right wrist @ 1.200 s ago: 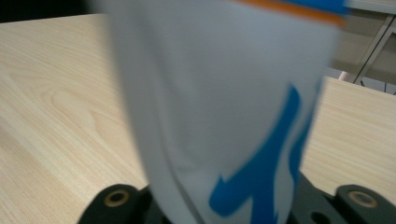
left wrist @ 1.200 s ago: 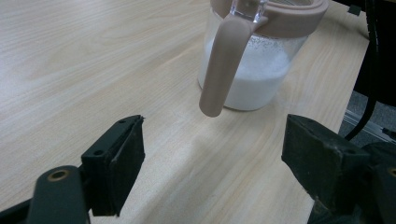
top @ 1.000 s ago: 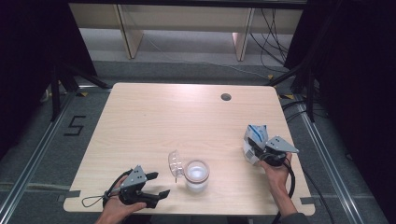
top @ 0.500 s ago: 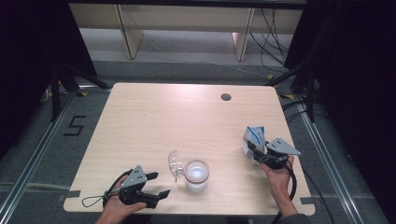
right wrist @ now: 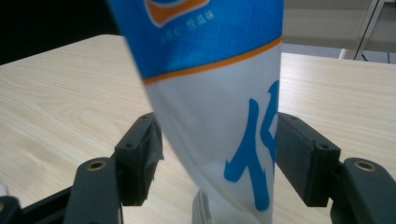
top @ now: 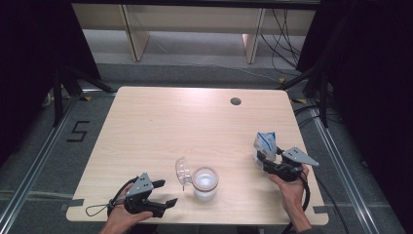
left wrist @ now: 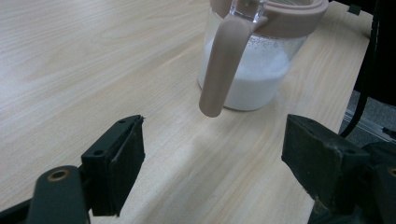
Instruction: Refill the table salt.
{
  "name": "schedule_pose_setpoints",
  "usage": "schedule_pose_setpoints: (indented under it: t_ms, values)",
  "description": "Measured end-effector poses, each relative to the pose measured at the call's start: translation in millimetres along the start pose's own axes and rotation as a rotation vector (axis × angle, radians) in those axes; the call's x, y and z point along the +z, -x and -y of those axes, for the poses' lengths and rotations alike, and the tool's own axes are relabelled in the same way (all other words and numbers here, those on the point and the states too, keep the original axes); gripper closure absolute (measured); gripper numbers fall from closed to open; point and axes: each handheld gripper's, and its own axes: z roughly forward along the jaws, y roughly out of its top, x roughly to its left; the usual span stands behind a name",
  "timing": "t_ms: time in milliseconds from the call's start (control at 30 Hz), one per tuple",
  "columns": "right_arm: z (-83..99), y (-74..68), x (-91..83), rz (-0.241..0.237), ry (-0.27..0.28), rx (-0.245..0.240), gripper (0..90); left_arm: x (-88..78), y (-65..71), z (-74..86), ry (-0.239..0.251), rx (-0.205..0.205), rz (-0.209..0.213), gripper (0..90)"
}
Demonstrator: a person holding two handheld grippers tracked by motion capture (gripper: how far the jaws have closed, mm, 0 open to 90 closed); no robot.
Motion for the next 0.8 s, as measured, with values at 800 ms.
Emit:
schedule_pose_setpoints:
  t_ms: [800]
  values:
    - [5.9, -41.4, -56.9, 0.010, -0.041, 0.008, 21.1, 0.8, 0.2, 0.1, 0.010, -0.009, -0.007, 20.7]
